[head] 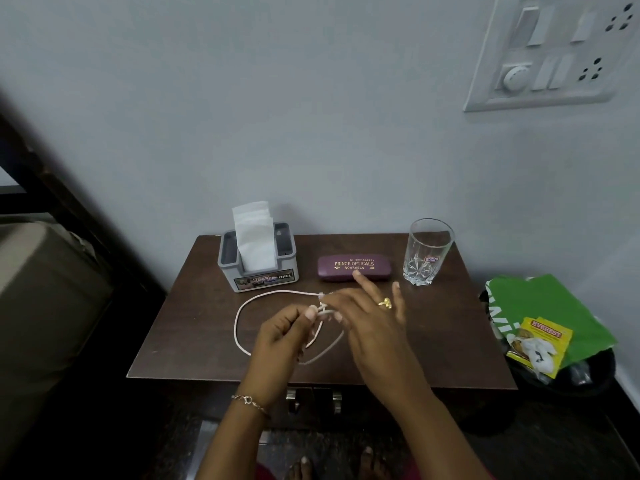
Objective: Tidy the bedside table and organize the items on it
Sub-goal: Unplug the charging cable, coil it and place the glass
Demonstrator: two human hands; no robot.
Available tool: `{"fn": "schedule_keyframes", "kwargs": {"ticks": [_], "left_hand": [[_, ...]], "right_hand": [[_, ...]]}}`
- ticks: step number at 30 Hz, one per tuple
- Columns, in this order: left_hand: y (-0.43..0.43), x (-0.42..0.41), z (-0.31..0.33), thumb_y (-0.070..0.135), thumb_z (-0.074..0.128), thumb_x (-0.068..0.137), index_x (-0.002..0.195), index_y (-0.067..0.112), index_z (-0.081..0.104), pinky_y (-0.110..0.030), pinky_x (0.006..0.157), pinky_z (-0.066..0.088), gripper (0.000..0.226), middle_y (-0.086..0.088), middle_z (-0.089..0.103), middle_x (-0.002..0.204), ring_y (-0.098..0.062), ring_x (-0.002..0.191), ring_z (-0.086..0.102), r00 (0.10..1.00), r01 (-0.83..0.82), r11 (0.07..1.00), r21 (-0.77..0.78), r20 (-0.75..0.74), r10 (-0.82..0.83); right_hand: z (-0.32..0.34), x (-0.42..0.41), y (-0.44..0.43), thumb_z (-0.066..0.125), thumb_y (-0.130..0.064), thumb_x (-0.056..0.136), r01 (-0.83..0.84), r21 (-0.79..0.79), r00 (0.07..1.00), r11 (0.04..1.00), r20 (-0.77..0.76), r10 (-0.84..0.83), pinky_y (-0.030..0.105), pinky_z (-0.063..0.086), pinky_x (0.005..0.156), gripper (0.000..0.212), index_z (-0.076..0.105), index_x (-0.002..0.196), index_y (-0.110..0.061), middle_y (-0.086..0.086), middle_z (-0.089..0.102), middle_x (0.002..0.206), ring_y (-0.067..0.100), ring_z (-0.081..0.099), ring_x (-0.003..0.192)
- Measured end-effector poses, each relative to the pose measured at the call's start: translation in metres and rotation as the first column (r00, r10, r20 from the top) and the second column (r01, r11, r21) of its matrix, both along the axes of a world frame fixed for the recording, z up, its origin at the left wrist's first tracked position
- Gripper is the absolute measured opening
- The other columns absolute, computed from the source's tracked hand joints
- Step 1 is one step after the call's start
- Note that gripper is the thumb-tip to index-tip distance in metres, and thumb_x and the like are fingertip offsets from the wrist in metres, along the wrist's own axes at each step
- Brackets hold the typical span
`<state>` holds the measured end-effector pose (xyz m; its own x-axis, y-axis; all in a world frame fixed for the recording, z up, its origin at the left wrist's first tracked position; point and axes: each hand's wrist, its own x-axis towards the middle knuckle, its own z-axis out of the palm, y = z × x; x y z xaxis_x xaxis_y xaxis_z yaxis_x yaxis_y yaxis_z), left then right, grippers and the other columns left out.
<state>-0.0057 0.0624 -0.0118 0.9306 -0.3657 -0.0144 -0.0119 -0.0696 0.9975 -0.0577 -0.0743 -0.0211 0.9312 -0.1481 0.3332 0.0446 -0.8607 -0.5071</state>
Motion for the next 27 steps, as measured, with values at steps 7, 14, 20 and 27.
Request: {"fn": "schedule_keyframes", "kwargs": {"ticks": [7,14,20,27], "left_hand": [[0.006,0.012,0.004,0.019,0.038,0.096,0.084,0.01,0.057,-0.01,0.038,0.031,0.025,0.009,0.043,0.053,-0.001,0.041,0.037,0.887,-0.411,0.746,-0.524,-0.42,0.193],[-0.009,0.003,0.005,0.019,0.04,0.096,0.081,0.01,0.059,-0.01,0.034,0.025,0.026,0.008,0.04,0.055,0.0,0.041,0.032,0.908,-0.241,0.889,-0.388,-0.415,0.065],[-0.006,-0.003,-0.001,0.017,0.047,0.093,0.075,0.01,0.064,-0.011,0.041,0.026,0.025,0.014,0.044,0.047,0.0,0.043,0.033,0.998,-0.051,0.998,0.039,-0.029,0.052],[-0.002,0.001,-0.002,0.023,0.052,0.09,0.072,0.017,0.068,-0.025,0.048,0.038,0.025,0.012,0.042,0.051,-0.006,0.047,0.034,0.996,-0.088,0.996,0.022,-0.025,0.089]], "right_hand": [[-0.014,0.016,-0.006,0.049,-0.03,0.092,0.043,0.595,0.99,0.802,0.083,-0.114,0.026,0.042,0.085,0.017,0.065,0.088,-0.025,-0.01,0.061,0.09,0.003,0.057,0.088],[-0.009,0.017,0.001,0.036,-0.024,0.099,-0.005,0.794,1.0,0.608,0.019,-0.015,0.011,0.025,0.108,0.04,0.035,0.137,-0.035,-0.017,0.038,0.145,-0.01,0.031,0.132],[-0.016,0.016,-0.016,0.035,-0.042,0.095,-0.059,0.273,0.997,0.96,0.056,0.046,0.021,-0.003,0.115,0.033,0.051,0.123,-0.047,-0.029,0.044,0.136,-0.005,0.013,0.141],[-0.013,0.013,-0.013,0.051,-0.031,0.093,0.056,0.371,0.994,0.927,0.071,-0.088,0.027,0.029,0.109,0.018,0.069,0.097,-0.028,-0.014,0.071,0.095,0.001,0.063,0.09]]}}
